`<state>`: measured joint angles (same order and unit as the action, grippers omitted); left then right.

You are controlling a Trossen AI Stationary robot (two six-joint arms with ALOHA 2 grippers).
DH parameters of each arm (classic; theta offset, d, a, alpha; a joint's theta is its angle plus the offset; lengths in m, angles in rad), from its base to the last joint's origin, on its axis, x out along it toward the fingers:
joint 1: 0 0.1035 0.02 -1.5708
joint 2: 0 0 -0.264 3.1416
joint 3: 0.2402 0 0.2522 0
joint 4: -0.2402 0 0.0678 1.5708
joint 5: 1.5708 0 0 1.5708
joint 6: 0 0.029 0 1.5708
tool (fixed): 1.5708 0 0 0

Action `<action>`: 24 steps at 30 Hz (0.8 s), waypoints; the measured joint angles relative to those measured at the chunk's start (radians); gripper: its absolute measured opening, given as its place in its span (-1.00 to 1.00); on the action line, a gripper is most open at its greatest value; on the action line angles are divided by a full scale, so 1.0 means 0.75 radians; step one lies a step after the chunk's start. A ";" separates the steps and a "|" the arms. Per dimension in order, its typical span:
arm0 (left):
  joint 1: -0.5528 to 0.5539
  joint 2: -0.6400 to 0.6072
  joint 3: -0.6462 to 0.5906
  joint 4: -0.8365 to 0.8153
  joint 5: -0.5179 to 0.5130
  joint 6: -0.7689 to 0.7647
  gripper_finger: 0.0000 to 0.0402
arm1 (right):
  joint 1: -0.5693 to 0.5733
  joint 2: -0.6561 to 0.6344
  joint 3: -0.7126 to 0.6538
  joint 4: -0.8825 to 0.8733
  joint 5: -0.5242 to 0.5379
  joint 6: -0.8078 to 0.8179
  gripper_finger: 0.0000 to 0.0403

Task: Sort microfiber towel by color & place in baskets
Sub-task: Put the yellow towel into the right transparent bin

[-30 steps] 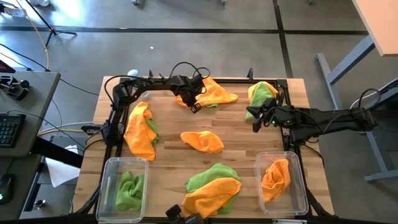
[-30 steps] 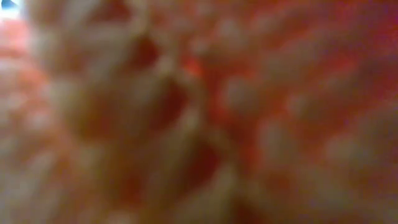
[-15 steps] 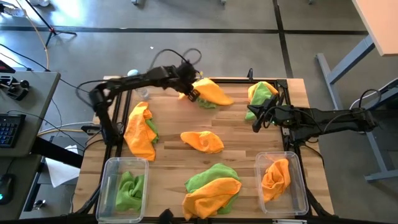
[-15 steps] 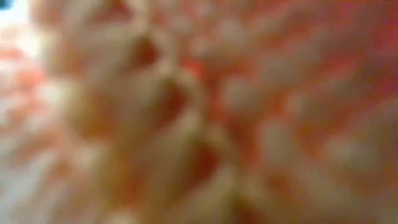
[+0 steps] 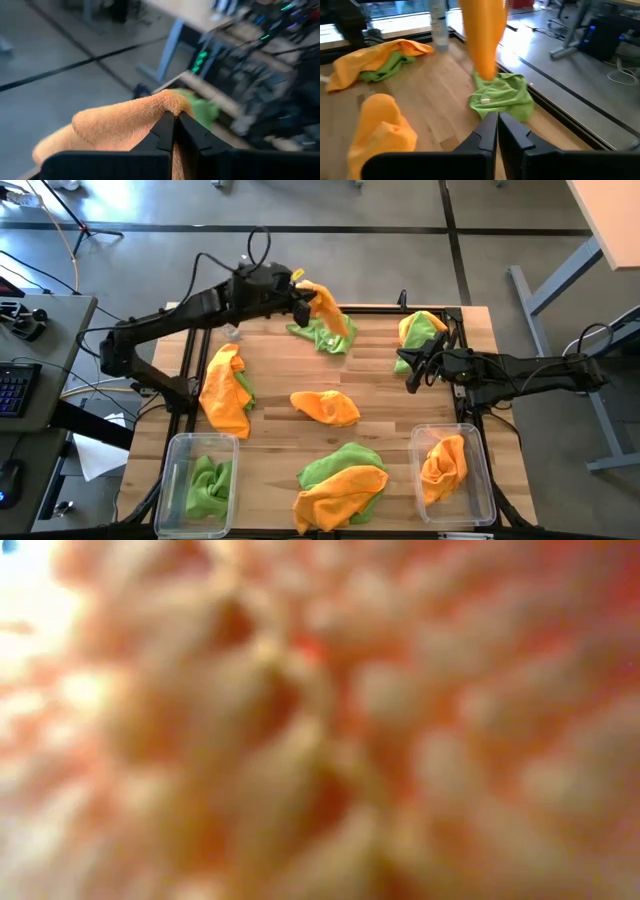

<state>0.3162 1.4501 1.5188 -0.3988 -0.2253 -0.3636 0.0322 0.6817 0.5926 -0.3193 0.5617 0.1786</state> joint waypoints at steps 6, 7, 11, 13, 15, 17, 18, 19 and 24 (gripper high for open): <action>-0.161 0.059 0.000 0.007 -0.071 -0.090 -1.00 | 0.000 0.018 0.000 0.060 -0.068 -0.035 -0.54; -0.185 0.079 -0.001 0.008 -0.074 -0.109 -1.00 | 0.000 0.028 0.000 0.080 -0.067 -0.034 -0.47; -0.271 0.178 -0.001 0.042 -0.075 -0.190 -1.00 | 0.000 0.088 0.000 0.167 -0.079 -0.069 -0.17; -0.307 0.239 -0.001 0.106 -0.073 -0.228 -1.00 | 0.000 0.130 0.000 0.224 -0.111 -0.108 -0.02; -0.331 0.288 -0.001 0.179 -0.058 -0.247 -1.00 | 0.000 0.184 0.000 0.319 -0.173 -0.153 0.10; -0.354 0.339 0.013 0.250 -0.037 -0.267 -1.00 | 0.000 0.238 0.000 0.421 -0.251 -0.209 0.20; -0.361 0.363 0.029 0.252 -0.021 -0.279 -1.00 | 0.001 0.266 0.000 0.482 -0.272 -0.229 0.24; -0.369 0.387 0.048 0.249 -0.016 -0.282 -1.00 | 0.002 0.290 0.000 0.541 -0.277 -0.244 0.27; -0.409 0.482 0.140 0.247 0.013 -0.281 -1.00 | 0.001 0.383 0.000 0.717 -0.306 -0.296 0.32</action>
<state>0.0097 1.8118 1.6241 -0.2136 -0.2158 -0.5743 0.0330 0.9688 0.5926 0.2187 0.3322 -0.0435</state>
